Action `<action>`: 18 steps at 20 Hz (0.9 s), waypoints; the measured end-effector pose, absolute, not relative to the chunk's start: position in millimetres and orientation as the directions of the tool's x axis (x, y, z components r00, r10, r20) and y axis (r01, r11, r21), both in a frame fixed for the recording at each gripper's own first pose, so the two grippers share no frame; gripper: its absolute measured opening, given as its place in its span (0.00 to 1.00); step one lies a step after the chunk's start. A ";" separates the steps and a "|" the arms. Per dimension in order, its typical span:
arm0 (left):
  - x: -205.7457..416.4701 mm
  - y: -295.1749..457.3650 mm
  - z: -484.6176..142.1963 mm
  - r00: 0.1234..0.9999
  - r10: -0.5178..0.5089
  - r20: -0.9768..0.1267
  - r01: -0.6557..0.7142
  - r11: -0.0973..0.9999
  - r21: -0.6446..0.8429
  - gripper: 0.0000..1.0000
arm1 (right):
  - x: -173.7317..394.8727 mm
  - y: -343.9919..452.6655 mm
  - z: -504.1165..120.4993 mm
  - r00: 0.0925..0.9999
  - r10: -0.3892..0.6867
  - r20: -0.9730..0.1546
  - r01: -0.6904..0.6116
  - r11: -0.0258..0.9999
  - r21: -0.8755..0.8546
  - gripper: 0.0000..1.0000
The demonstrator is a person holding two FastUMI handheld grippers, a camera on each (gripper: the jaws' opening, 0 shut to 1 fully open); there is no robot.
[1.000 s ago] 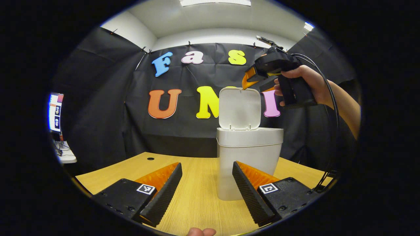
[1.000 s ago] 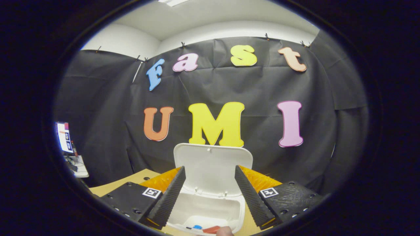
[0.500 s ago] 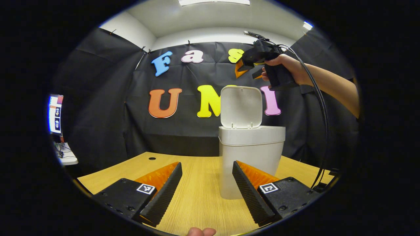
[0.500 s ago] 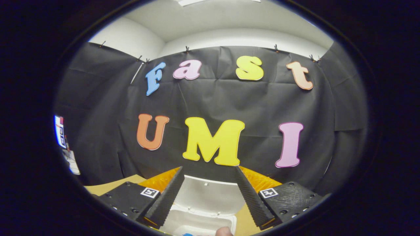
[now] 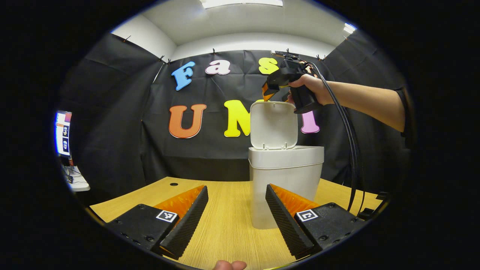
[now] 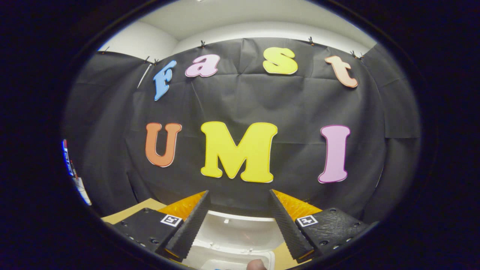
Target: Press the lid of the desktop garbage bin to open it, pick up the crumpled paper on the desktop and throw it into the bin, then pick up the pop can on the desktop and drop it into the bin, and finally close the garbage bin lid.
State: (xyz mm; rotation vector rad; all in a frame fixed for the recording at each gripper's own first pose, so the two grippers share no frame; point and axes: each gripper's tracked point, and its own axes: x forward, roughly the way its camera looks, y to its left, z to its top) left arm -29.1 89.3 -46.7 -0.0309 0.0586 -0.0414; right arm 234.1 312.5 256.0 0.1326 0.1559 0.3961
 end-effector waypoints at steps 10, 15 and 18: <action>-31.6 87.2 -43.6 0.997 -0.046 -0.055 0.045 0.999 -0.007 0.99 | 216.9 309.8 241.4 0.876 0.446 -0.184 -0.394 0.881 0.263 0.97; -30.2 83.5 -48.2 0.997 -0.045 -0.063 0.047 0.999 0.019 0.99 | 180.4 318.9 201.6 0.821 0.496 -0.283 -0.438 0.865 0.246 0.98; -28.3 83.3 -51.3 0.997 -0.049 -0.068 0.049 0.999 0.002 0.99 | 149.6 321.5 187.6 0.805 0.529 -0.268 -0.470 0.845 0.256 0.95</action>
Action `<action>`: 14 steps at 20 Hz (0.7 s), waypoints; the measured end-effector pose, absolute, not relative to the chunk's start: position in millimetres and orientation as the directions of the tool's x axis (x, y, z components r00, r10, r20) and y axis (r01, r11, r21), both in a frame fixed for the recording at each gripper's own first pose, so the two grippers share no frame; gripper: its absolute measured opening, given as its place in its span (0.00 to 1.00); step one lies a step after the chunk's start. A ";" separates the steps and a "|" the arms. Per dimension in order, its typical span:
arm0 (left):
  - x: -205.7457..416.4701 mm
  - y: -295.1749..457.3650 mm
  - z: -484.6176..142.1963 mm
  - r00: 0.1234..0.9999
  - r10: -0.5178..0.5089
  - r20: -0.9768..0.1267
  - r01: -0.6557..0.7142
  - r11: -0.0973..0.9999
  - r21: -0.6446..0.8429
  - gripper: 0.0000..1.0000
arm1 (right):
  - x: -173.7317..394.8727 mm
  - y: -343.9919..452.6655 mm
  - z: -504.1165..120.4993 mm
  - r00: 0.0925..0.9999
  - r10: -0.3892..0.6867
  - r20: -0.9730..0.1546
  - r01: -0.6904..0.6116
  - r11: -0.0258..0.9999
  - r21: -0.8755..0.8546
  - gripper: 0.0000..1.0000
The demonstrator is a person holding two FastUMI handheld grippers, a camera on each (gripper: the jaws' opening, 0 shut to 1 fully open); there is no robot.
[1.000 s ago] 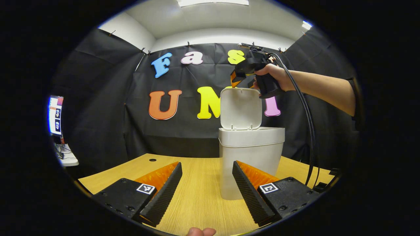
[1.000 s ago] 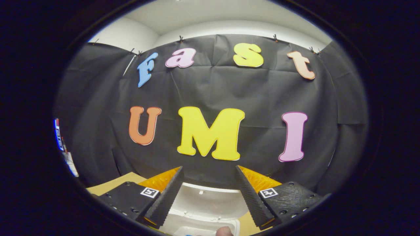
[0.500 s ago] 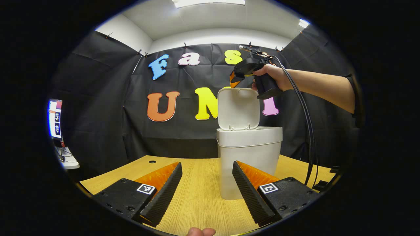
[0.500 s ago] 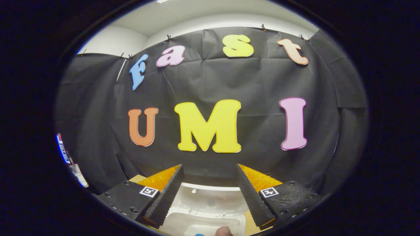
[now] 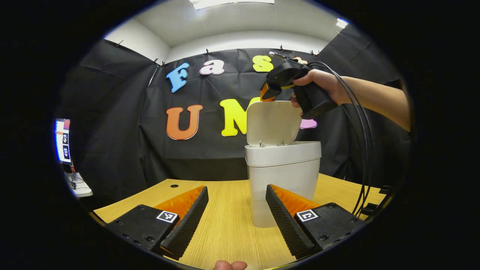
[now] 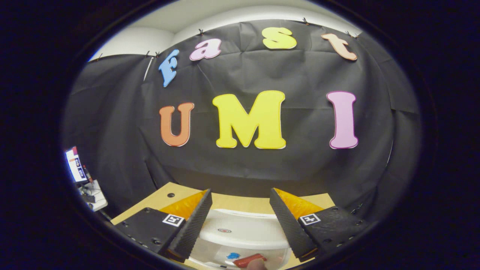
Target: Press the lid of the desktop garbage bin to open it, pick up the crumpled paper on the desktop and throw it into the bin, then pick up the pop can on the desktop and drop it into the bin, and finally close the garbage bin lid.
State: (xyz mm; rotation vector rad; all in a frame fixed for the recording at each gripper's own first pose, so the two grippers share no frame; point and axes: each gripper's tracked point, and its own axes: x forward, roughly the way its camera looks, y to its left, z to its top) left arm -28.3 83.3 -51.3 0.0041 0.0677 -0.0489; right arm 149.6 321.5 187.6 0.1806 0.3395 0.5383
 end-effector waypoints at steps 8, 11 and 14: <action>-33.6 81.8 -45.0 0.997 -0.050 -0.060 0.049 0.999 -0.024 0.99 | 89.8 321.8 181.3 0.799 0.567 -0.201 -0.543 0.823 0.165 0.93; -35.9 79.9 -43.1 0.997 -0.058 -0.056 0.057 0.998 -0.022 0.99 | 76.0 318.6 160.1 0.791 0.574 -0.213 -0.556 0.819 0.140 0.93; -38.1 81.9 -38.3 0.998 -0.052 -0.041 0.051 0.999 -0.008 0.99 | 68.8 310.1 126.2 0.789 0.568 -0.233 -0.555 0.822 0.125 0.98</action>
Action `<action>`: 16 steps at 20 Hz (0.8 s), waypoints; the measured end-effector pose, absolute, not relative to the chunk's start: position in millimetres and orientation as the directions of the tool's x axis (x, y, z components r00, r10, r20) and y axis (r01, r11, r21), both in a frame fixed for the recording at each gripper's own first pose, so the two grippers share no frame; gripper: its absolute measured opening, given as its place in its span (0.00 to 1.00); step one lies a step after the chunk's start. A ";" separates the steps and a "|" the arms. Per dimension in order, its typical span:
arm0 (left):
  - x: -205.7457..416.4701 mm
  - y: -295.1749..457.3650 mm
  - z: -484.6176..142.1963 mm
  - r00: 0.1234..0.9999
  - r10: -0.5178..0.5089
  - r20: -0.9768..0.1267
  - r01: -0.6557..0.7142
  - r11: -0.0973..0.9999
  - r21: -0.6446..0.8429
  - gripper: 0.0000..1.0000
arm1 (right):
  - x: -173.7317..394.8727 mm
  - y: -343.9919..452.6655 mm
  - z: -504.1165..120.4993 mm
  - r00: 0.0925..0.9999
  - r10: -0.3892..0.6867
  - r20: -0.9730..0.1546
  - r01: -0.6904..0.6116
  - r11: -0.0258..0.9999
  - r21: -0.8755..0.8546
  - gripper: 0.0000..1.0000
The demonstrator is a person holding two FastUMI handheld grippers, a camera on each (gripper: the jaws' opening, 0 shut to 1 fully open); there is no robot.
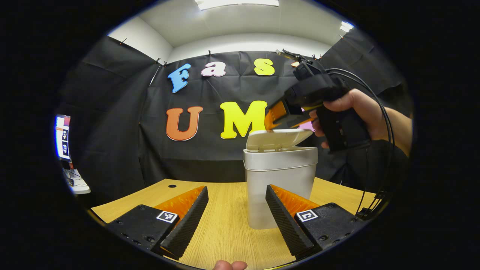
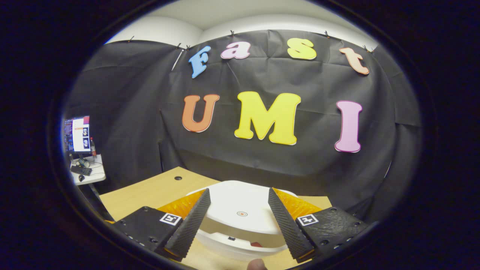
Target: Press the lid of the desktop garbage bin to open it, pick up the crumpled paper on the desktop and throw it into the bin, then pick up the pop can on the desktop and drop it into the bin, and finally close the garbage bin lid.
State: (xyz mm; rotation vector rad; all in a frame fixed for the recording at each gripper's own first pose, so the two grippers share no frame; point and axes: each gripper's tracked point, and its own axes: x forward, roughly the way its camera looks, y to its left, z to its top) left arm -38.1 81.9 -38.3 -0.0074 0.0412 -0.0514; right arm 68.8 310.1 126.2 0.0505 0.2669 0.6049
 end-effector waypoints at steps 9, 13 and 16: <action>-42.3 86.8 -31.4 0.999 -0.044 -0.018 0.044 0.999 -0.025 0.99 | 61.5 305.4 84.2 0.781 0.563 -0.271 -0.530 0.827 0.188 0.99; -41.1 87.3 -35.0 0.999 -0.046 -0.028 0.045 0.998 -0.040 0.99 | 57.8 304.3 81.4 0.788 0.566 -0.243 -0.525 0.823 0.217 0.98; -42.5 88.0 -33.0 0.999 -0.045 -0.025 0.044 0.998 -0.037 0.99 | 57.5 303.6 79.4 0.816 0.549 -0.177 -0.509 0.830 0.230 0.98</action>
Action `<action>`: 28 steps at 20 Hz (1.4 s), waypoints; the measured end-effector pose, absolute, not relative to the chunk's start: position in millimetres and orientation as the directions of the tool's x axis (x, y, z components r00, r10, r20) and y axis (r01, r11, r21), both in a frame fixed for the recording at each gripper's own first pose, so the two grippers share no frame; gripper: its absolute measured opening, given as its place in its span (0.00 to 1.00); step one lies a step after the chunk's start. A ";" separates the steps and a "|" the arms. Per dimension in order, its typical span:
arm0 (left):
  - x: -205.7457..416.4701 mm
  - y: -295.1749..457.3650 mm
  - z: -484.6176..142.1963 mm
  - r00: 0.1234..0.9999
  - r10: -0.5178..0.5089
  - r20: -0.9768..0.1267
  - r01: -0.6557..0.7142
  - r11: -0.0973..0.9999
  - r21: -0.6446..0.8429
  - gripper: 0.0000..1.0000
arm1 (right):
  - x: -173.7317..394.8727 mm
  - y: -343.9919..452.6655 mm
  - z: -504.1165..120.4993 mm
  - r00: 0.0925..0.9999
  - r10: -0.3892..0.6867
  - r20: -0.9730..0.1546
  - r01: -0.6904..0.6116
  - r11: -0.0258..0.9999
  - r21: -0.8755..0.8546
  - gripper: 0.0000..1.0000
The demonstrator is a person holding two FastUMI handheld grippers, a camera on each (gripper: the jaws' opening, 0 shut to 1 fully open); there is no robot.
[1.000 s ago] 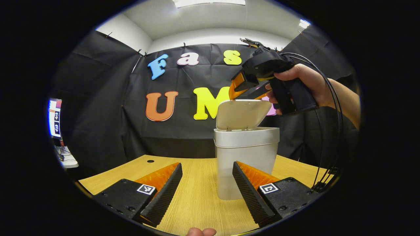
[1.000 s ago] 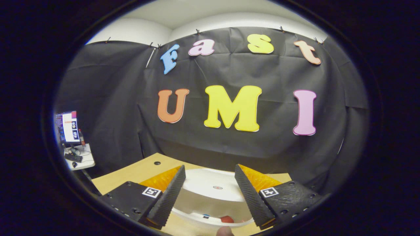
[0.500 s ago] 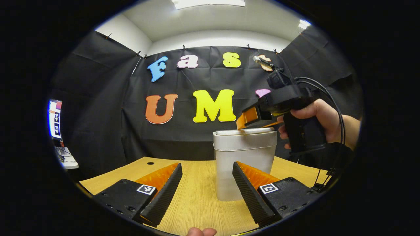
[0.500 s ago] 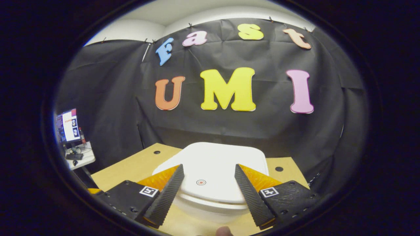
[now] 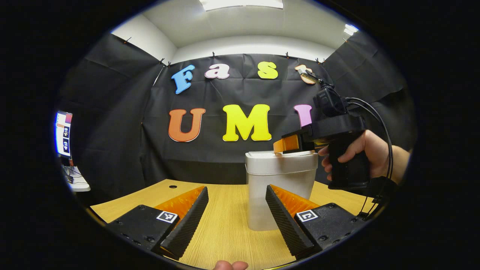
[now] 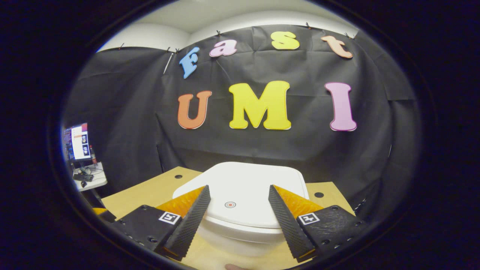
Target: Press the lid of the desktop garbage bin to open it, pick up the crumpled paper on the desktop and throw it into the bin, then pick up the pop can on the desktop and drop it into the bin, and finally close the garbage bin lid.
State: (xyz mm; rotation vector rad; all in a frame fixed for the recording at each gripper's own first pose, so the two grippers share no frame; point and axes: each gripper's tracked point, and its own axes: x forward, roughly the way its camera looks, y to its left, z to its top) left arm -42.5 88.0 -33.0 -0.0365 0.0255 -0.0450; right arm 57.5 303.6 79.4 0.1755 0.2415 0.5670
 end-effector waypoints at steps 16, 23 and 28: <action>-39.1 76.3 -44.8 0.997 -0.061 -0.054 0.057 0.997 -0.061 0.99 | 40.9 304.4 70.6 0.843 0.520 -0.136 -0.494 0.849 0.188 0.74; -33.8 77.2 -36.5 1.000 -0.019 -0.021 0.018 0.998 -0.052 0.98 | 43.3 296.2 92.3 0.833 0.548 -0.080 -0.524 0.826 0.207 0.97; -22.1 69.8 -20.0 1.000 -0.008 0.016 0.009 0.999 -0.031 0.98 | 36.7 248.3 90.0 0.882 0.470 -0.015 -0.452 0.856 0.249 0.95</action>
